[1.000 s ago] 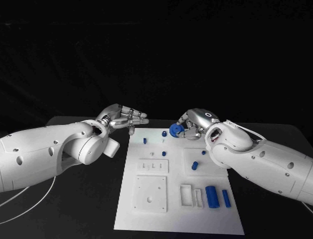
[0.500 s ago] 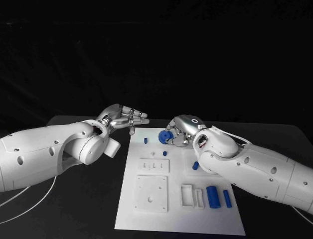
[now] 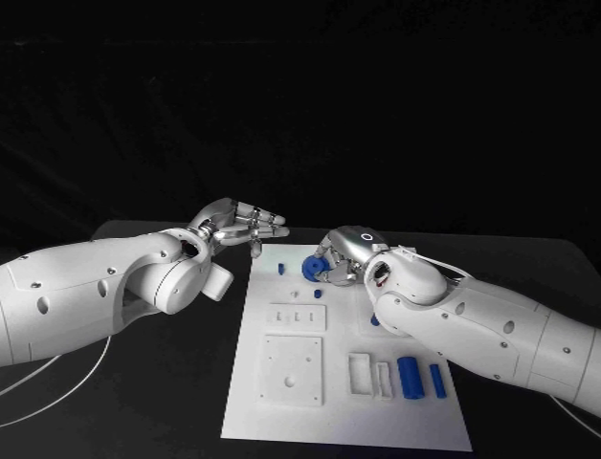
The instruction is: Assemble the parts on the task board
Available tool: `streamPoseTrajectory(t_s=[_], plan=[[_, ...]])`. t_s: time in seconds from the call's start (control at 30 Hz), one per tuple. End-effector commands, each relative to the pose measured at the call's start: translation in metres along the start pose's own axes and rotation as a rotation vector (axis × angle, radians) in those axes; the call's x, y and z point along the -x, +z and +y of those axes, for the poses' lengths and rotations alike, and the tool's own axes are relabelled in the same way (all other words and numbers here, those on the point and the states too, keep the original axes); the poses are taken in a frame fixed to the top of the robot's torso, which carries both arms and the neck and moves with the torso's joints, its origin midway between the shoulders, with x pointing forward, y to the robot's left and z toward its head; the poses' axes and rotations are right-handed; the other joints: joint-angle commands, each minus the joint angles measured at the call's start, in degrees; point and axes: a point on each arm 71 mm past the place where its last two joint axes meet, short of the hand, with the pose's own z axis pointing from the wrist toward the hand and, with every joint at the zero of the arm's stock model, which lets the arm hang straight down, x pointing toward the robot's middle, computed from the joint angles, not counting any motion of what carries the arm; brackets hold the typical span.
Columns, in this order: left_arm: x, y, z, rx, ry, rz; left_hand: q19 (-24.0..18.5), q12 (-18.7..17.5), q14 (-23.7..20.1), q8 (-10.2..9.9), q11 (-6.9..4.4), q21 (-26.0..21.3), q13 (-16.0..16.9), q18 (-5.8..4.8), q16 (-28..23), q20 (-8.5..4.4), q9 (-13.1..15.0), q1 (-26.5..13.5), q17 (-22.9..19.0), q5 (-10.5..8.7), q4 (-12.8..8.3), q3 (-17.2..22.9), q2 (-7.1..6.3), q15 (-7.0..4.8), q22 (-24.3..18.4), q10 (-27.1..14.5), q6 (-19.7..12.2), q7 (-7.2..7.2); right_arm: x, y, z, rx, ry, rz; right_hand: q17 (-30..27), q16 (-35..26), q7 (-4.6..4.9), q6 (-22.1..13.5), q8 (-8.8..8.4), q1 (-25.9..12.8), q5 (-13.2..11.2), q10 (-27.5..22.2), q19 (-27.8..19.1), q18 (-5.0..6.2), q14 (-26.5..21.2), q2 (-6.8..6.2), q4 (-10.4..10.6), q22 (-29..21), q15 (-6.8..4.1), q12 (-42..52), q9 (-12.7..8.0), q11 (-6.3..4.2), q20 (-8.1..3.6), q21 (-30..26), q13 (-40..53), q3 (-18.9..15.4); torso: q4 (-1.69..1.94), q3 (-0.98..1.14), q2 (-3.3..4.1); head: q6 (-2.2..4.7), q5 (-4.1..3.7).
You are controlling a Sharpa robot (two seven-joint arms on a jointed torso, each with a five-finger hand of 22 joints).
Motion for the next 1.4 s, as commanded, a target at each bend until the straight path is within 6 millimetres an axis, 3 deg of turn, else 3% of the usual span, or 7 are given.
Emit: streamPoseTrajectory(t_s=[0.03, 0.3, 0.7, 1.13, 1.27, 1.4], plan=[[-0.0021, 0.0008, -0.002, -0.01, -0.007, 0.016, -0.32, 0.04, 0.26, -0.04, 0.02, 0.16, 0.09, 0.59, 0.21, 0.09, 0.0, 0.08, 0.0, 0.21, 0.02, 0.43, 0.62, 0.13, -0.07, -0.26, -0.18, -0.19, -0.0021, 0.0018, 0.0013, 0.012, -0.021, 0.005, -0.09, -0.27, -0.47, 0.51, 0.11, 0.15, 0.35, -0.06, 3.09, -0.3, -0.12, -0.46, 0.02, 7.74, -0.35, 0.01, 0.04, -0.23, -0.43, 0.1, 2.9, -0.31, -0.08, 0.05, 0.01, -0.04, 0.07], [-0.0027, 0.0012, -0.0021, -0.01, -0.007, 0.018, -0.32, 0.04, 0.26, -0.04, 0.02, 0.16, 0.09, 0.59, 0.21, 0.09, 0.0, 0.08, 0.0, 0.21, 0.02, 0.43, 0.62, 0.13, -0.07, -0.26, -0.18, -0.19, -0.0034, 0.0042, 0.0022, 0.011, -0.024, -0.001, -0.13, -0.32, -0.48, 0.53, 0.12, 0.16, 0.24, -0.07, 3.1, -0.28, -0.13, -0.43, 0.01, 7.74, -0.35, -0.06, 0.04, -0.23, -0.42, 0.08, 2.86, -0.37, -0.04, 0.03, 0.03, -0.27, -0.01], [-0.0044, 0.002, -0.0025, -0.01, -0.007, 0.023, -0.32, 0.04, 0.26, -0.04, 0.02, 0.16, 0.09, 0.59, 0.21, 0.09, 0.0, 0.08, 0.0, 0.21, 0.02, 0.43, 0.62, 0.13, -0.07, -0.26, -0.18, -0.19, -0.0066, 0.0072, 0.0027, 0.003, -0.03, 0.017, -0.51, -0.79, -0.26, -0.29, 0.09, 0.01, 0.14, -0.5, 3.06, -0.19, -0.2, -0.46, 0.24, 7.68, -0.27, -0.91, -0.11, -0.11, -0.34, -0.22, 2.32, -0.75, -0.07, 0.04, -0.02, -0.33, 0.77], [-0.0052, 0.0025, -0.0027, -0.01, -0.007, 0.024, -0.29, 0.04, 0.61, -0.04, 0.04, 0.29, 0.09, 0.61, 0.89, 0.1, 0.0, -0.05, 0.28, 0.17, 0.01, 0.38, 0.66, 0.15, -0.26, -0.28, -0.21, -0.17, -0.0102, 0.0095, -0.0006, -0.015, -0.037, 0.041, -0.76, -1.24, -0.04, -1.23, 0.11, -0.02, -0.16, -0.87, 3.06, -0.09, -0.22, -0.66, 1.26, 7.62, -0.14, -1.56, -0.12, 0.04, -0.2, -0.71, 1.72, -2.73, -0.14, 0.02, -0.04, -0.39, 1.0], [-0.0053, 0.0026, -0.0027, -0.01, -0.007, 0.024, -0.29, 0.04, 0.61, -0.04, 0.04, 0.29, 0.09, 0.61, 0.89, 0.1, 0.0, -0.05, 0.28, 0.17, 0.01, 0.38, 0.66, 0.15, -0.26, -0.28, -0.21, -0.17, -0.0107, 0.0099, -0.0007, -0.018, -0.033, 0.045, -0.92, -1.52, 0.02, -1.73, 0.12, -0.22, -0.71, -0.97, 3.07, -0.05, -0.25, -0.6, 2.24, 7.58, -0.07, -1.81, -0.11, 0.1, -0.13, -0.93, 1.44, -3.9, -0.17, 0.03, -0.03, -0.34, 0.97], [-0.0058, 0.003, -0.0028, -0.01, -0.007, 0.025, -0.29, 0.04, 0.61, -0.04, 0.04, 0.29, 0.09, 0.61, 0.89, 0.1, 0.0, -0.05, 0.28, 0.17, 0.01, 0.38, 0.66, 0.15, -0.26, -0.28, -0.21, -0.17, -0.0116, 0.01, -0.0009, -0.023, -0.024, 0.057, -0.9, -1.54, 0.03, -2.21, 0.12, -1.41, -1.22, -0.98, 3.15, 0.01, -0.19, -0.66, 5.58, 7.56, 0.0, -1.8, -0.02, 0.16, -0.08, -1.11, 1.3, -7.29, -0.16, 0.02, -0.05, -0.46, 0.91]])
